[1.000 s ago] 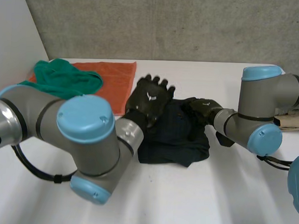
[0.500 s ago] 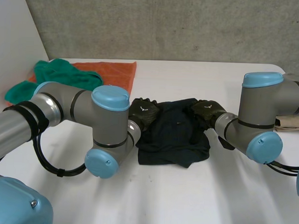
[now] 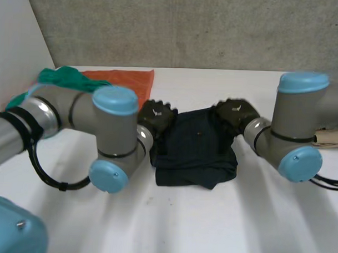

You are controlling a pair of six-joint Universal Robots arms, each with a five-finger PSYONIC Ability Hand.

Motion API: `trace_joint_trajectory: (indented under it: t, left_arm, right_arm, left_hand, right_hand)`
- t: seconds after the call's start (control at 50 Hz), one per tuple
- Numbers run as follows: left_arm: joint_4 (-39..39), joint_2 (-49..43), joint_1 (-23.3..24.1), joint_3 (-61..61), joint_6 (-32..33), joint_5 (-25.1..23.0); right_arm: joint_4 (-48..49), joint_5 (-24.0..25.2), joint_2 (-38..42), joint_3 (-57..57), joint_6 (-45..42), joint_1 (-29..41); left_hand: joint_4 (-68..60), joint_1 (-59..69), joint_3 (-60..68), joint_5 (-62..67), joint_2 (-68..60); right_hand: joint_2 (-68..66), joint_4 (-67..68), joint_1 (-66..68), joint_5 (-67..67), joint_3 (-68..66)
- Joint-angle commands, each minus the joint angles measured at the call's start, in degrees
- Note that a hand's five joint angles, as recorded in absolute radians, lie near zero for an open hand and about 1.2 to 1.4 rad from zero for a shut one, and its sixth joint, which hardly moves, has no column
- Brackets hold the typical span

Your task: Fold the laundry.

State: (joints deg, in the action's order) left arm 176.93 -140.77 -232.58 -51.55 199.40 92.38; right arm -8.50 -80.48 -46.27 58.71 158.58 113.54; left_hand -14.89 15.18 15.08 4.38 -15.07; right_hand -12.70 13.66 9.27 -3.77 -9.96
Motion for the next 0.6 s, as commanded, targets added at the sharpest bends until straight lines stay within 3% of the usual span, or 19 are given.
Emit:
trace_joint_trajectory:
  t: [0.02, 0.1, 0.18, 0.34, 0.6]
  left_arm:
    - [0.35, 12.87, -0.85, -5.48, -8.05, -3.34]
    - [0.08, 20.6, -1.99, -9.43, -11.13, -9.93]
    - [-0.18, 28.42, -5.24, -15.84, -12.36, -20.8]
    - [-2.64, 32.75, -8.41, -21.39, -14.99, -32.43]
    - [-2.9, 32.84, -8.59, -22.01, -15.88, -33.5]
  right_arm:
    - [5.59, -2.92, -13.12, 8.93, 2.34, 0.19]
    - [8.84, -3.37, -17.96, 17.1, 2.52, 0.63]
    - [10.7, -3.19, -21.05, 24.94, 2.52, 2.74]
    - [22.03, -3.28, -21.05, 38.04, 2.61, 6.17]
    - [34.68, -3.45, -11.22, 38.76, 1.73, 7.75]
  left_hand:
    - [-2.05, 1.77, 1.86, 2.56, -1.88]
    - [-2.05, 1.77, 1.86, 2.56, -1.88]
    - [-2.56, 2.27, 2.37, 3.07, -2.38]
    - [-2.39, 2.1, 2.2, 2.9, -2.21]
    - [-2.56, 2.27, 2.37, 3.07, -2.38]
  right_hand:
    - [2.7, -3.66, 0.73, 3.77, -0.04]
    - [2.7, -3.66, 0.73, 3.77, -0.04]
    - [2.7, -3.66, 0.73, 3.77, -0.04]
    - [2.7, -3.66, 0.73, 3.77, -0.04]
    - [2.7, -3.66, 0.73, 3.77, -0.04]
